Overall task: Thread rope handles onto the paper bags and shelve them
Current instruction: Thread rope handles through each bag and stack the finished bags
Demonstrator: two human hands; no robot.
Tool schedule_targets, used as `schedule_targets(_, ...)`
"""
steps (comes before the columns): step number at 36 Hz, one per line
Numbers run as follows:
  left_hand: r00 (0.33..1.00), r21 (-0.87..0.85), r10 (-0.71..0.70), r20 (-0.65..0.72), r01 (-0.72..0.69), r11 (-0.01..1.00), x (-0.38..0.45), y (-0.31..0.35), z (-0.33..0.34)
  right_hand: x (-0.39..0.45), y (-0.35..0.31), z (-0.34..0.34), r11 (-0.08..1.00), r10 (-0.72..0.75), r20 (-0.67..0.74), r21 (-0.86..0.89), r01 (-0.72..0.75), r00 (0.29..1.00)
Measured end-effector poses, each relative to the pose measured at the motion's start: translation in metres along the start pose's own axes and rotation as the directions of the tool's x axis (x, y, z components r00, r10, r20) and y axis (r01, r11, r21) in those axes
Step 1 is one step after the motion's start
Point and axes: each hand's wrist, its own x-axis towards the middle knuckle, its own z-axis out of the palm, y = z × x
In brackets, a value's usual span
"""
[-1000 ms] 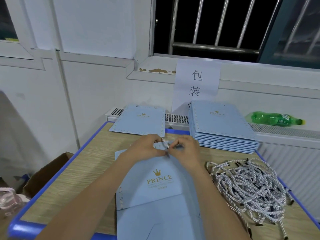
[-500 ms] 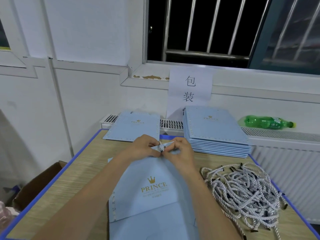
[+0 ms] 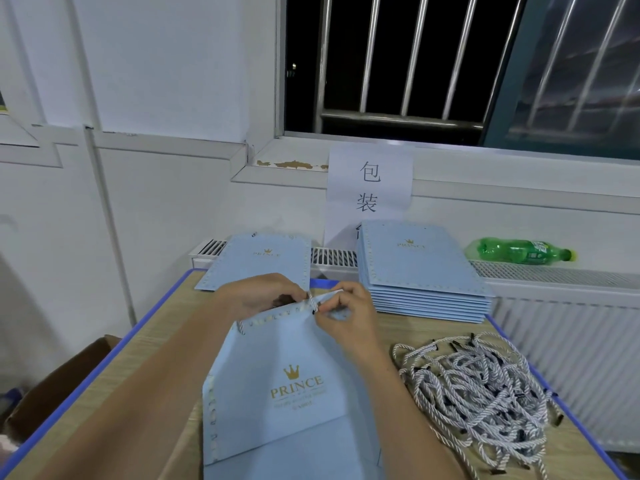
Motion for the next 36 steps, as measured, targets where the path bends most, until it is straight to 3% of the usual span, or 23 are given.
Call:
schedule_targets(8,0.998,0.021,-0.059,0.016,0.059,0.998,-0.001,0.001,0.000,-0.001,0.000,0.000,1.000,0.017,0.033,0.026,-0.018,0.999)
schedule_targets(17,0.990,-0.083,-0.129,0.050,0.133,0.988,0.005,-0.001,-0.004,-0.002,-0.005,-0.003,0.996,0.033,0.065,0.075,-0.038,0.997)
schedule_targets(22,0.973,-0.154,-0.095,0.212,0.129,0.980,0.003,-0.002,-0.012,-0.003,-0.007,-0.002,0.995,0.028,0.096,0.089,-0.037,0.995)
schedule_targets(25,0.965,-0.083,-0.097,0.242,0.120,0.989,0.004,-0.003,-0.011,-0.002,-0.008,0.000,0.995,0.008,0.107,0.094,-0.019,0.994)
schedule_targets(36,0.985,0.075,-0.116,0.129,0.107,0.991,0.006,0.004,-0.008,-0.002,-0.004,0.000,0.999,0.049,0.152,0.000,-0.050,0.987)
